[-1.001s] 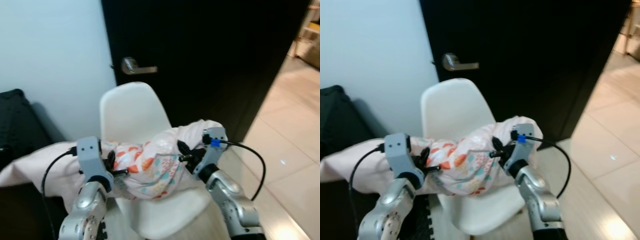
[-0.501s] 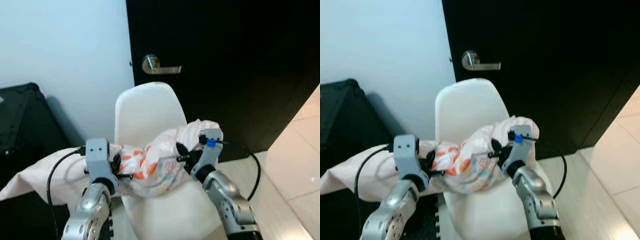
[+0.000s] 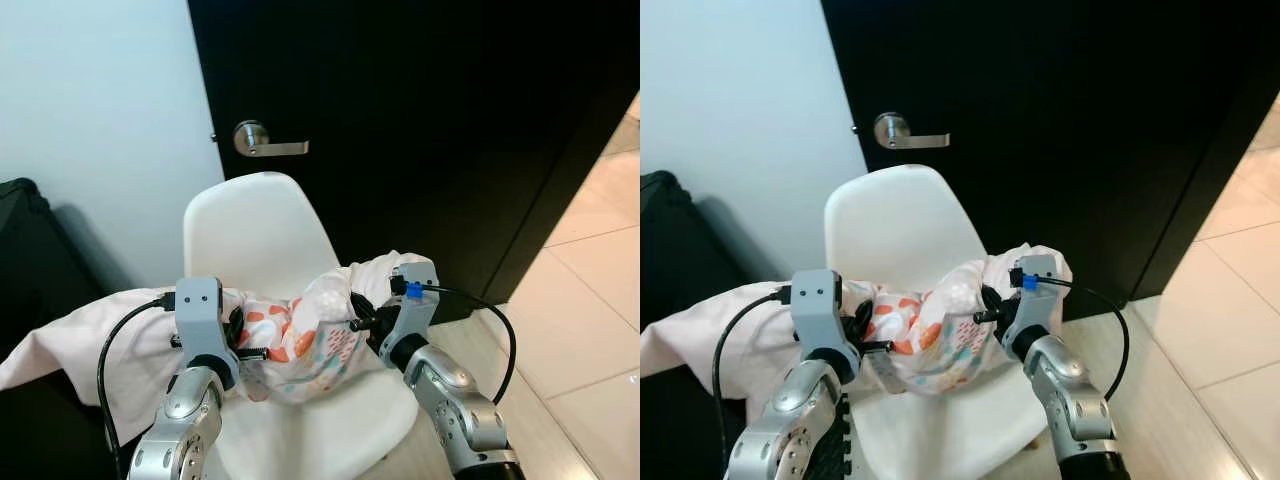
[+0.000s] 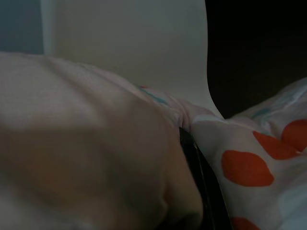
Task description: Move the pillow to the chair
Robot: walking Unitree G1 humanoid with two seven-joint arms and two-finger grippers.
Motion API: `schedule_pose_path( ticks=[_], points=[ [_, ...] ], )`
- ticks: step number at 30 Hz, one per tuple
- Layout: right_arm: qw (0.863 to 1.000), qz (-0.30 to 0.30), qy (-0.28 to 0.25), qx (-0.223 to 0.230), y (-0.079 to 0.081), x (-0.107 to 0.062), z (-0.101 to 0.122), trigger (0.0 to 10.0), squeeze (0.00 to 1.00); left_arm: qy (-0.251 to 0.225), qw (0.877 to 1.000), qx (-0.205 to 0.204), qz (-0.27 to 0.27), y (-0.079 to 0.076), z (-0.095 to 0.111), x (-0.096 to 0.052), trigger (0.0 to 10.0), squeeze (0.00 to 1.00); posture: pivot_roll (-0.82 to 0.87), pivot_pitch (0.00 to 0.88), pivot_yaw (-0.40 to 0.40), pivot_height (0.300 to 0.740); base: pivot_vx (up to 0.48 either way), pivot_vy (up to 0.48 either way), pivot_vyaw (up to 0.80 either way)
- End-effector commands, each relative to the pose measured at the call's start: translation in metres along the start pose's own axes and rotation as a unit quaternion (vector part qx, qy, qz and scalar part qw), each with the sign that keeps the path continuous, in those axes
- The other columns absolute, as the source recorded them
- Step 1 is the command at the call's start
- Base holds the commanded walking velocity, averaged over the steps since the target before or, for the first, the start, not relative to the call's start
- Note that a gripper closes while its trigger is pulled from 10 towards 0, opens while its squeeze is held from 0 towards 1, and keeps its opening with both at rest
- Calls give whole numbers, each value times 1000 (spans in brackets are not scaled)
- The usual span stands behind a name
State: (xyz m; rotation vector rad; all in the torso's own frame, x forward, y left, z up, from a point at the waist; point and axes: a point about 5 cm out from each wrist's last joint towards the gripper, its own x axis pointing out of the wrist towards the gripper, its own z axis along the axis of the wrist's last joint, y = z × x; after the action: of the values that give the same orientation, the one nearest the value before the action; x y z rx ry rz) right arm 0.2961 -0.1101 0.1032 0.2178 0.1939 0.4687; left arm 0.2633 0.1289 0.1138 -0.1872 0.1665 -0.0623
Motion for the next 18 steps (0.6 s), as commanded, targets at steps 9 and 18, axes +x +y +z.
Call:
schedule_pose_path(
  ticks=[9, 18],
  points=[
    [993, 74, 80, -42, 26, 39, -25, 10000, 0, -54, 995, 80, -4, -3, 18, 10, 10000, 0, 6, 74, 14, 740, 0, 0, 0],
    [998, 51, 2, -21, 20, 70, 24, 10000, 0, -120, 986, 108, 31, 5, 52, 26, 10000, 0, 30, 116, 7, 740, 0, 0, 0]
  ],
)
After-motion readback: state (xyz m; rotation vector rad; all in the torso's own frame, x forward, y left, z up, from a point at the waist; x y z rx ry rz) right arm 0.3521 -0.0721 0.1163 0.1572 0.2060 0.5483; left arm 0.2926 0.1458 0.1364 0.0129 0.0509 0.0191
